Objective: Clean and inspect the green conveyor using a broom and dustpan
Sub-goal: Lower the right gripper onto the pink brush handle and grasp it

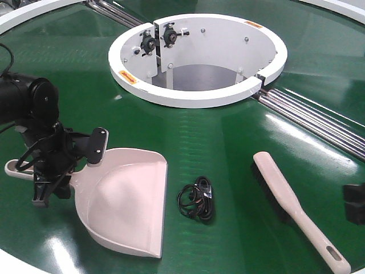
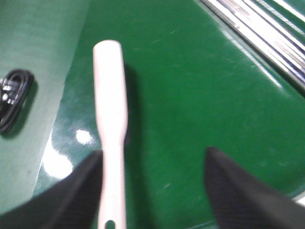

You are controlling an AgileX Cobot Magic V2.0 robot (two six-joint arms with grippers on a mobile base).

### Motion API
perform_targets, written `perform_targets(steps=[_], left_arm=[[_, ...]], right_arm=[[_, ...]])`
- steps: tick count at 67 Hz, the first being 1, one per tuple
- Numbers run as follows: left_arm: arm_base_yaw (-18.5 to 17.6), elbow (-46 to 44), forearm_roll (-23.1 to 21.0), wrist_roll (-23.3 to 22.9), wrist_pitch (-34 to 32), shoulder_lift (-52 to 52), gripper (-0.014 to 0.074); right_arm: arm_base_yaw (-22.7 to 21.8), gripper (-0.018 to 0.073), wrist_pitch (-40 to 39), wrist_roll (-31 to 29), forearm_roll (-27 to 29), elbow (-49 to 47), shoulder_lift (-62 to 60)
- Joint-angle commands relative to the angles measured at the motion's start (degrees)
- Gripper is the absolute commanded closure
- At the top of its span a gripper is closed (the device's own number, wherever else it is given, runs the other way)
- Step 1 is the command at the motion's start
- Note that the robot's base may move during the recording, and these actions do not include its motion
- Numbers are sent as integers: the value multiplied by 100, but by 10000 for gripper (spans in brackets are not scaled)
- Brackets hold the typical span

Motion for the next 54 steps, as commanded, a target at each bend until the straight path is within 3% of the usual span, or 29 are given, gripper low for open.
perform_targets(steps=[1, 17, 28, 54], left_arm=[[-25, -158, -78, -119, -54, -267, 604], [-25, -158, -78, -119, -54, -267, 604], [-25, -158, -78, -119, -54, -267, 604], [-25, -158, -78, -119, -53, -267, 603]], right_arm=[[202, -16, -104, -57, -94, -404, 436], [704, -24, 654, -63, -127, -1149, 1847], [712, -22, 1118, -63, -47, -1576, 2803], [700, -7, 1285, -167, -20, -1642, 4290]])
